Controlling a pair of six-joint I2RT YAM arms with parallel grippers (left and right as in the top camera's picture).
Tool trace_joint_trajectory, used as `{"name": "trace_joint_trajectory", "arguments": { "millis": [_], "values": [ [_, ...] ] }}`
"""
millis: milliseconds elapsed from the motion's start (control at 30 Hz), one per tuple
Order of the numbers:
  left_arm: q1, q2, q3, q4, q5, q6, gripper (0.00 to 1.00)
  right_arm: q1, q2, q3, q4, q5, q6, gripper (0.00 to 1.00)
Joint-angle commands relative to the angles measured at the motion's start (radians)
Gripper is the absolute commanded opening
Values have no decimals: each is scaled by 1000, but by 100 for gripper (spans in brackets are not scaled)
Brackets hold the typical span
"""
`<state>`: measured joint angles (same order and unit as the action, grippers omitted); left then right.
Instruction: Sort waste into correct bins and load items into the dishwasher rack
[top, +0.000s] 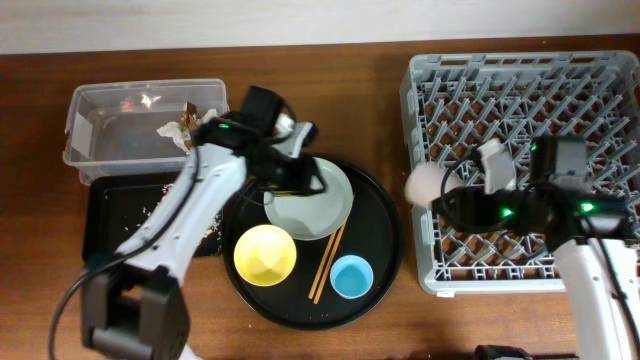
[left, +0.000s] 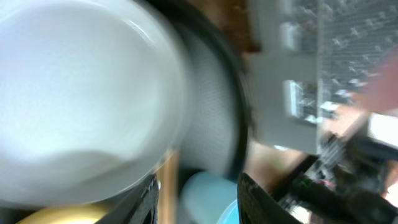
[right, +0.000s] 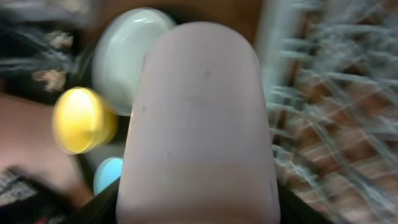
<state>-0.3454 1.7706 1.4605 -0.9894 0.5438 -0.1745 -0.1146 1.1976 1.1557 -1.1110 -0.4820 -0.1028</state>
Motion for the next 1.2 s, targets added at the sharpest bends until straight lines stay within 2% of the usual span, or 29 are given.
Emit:
{"name": "trace_joint_trajectory", "arguments": {
  "millis": [0,100,267,333,467,667,733,833,1000,1067,1167],
  "values": [
    [115,-147,10,-113,-288,42,40,-5,-6,139,-63,385,112,51],
    [172,-232,10,-126,-305,45,40,-34,21,196,-110,577,195,50],
    [174,-267,10,-127,-305,45,40,-293,164,343,-194,564,245,51],
    [173,-267,10,-127,-305,45,40,-421,224,393,-179,565,278,50],
    [172,-267,10,-126,-305,45,41,-557,345,395,-157,548,304,50],
    [172,-267,10,-126,-305,45,40,-568,505,394,-154,546,303,52],
    [172,-267,10,-126,-305,45,40,-568,546,394,-158,545,303,71],
    [172,-267,10,-126,-305,46,40,-568,571,395,-157,510,303,89],
    [172,-267,10,-127,-305,45,40,-565,524,401,-200,346,291,88],
    [159,-267,10,-127,-304,45,41,-541,424,401,-215,224,231,89],
    [89,-257,7,-127,-305,45,45,-434,276,401,-255,216,206,91]
  ]
}}
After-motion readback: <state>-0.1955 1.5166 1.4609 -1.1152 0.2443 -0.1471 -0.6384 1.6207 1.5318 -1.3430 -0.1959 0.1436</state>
